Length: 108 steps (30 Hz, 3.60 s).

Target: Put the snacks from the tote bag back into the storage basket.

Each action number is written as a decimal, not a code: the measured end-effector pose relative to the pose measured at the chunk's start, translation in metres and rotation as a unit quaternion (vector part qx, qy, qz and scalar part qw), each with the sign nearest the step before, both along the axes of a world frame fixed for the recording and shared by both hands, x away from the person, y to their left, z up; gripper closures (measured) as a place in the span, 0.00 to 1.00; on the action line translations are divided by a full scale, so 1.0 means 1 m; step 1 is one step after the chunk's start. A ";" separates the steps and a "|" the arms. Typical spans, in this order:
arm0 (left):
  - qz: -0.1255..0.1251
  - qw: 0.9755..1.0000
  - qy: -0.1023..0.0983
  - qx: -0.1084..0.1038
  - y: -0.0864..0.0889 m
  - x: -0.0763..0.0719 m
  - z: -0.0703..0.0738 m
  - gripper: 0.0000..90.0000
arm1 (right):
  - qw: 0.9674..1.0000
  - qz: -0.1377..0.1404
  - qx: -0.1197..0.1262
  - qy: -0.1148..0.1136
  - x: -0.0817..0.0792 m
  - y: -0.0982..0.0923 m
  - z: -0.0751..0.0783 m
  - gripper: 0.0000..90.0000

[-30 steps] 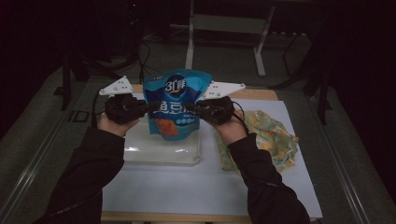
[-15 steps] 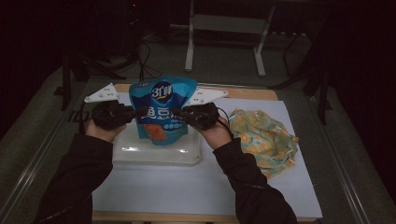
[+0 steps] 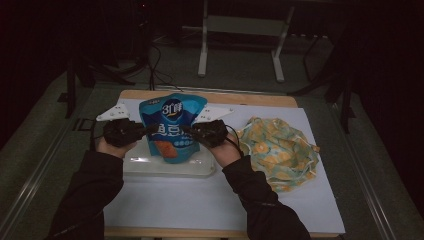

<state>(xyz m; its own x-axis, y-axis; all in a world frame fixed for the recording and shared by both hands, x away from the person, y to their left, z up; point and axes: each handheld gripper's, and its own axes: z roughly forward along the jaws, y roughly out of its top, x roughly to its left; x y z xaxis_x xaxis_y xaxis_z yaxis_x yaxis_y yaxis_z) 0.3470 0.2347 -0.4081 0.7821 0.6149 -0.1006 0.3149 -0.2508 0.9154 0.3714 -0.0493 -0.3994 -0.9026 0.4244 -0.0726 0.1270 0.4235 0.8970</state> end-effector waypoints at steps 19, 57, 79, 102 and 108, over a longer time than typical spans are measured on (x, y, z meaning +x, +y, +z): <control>-0.002 1.000 -0.002 0.003 0.005 0.010 -0.033 0.99 | 1.000 -0.013 0.002 0.010 0.007 0.005 -0.032 0.99; 0.012 0.999 0.037 -0.034 0.015 -0.014 -0.035 0.12 | 0.998 -0.009 0.027 0.062 0.009 -0.029 -0.024 0.16; 0.045 0.998 0.027 -0.044 0.019 -0.064 -0.044 0.10 | 0.999 -0.012 0.010 0.048 -0.013 -0.073 -0.027 0.16; -0.016 0.997 0.032 -0.068 -0.039 -0.091 -0.052 0.10 | 0.998 -0.036 0.030 0.037 -0.050 -0.142 -0.029 0.16; -0.042 0.997 0.032 -0.065 -0.062 -0.091 -0.052 0.10 | 0.998 -0.053 0.025 0.035 -0.057 -0.165 -0.035 0.16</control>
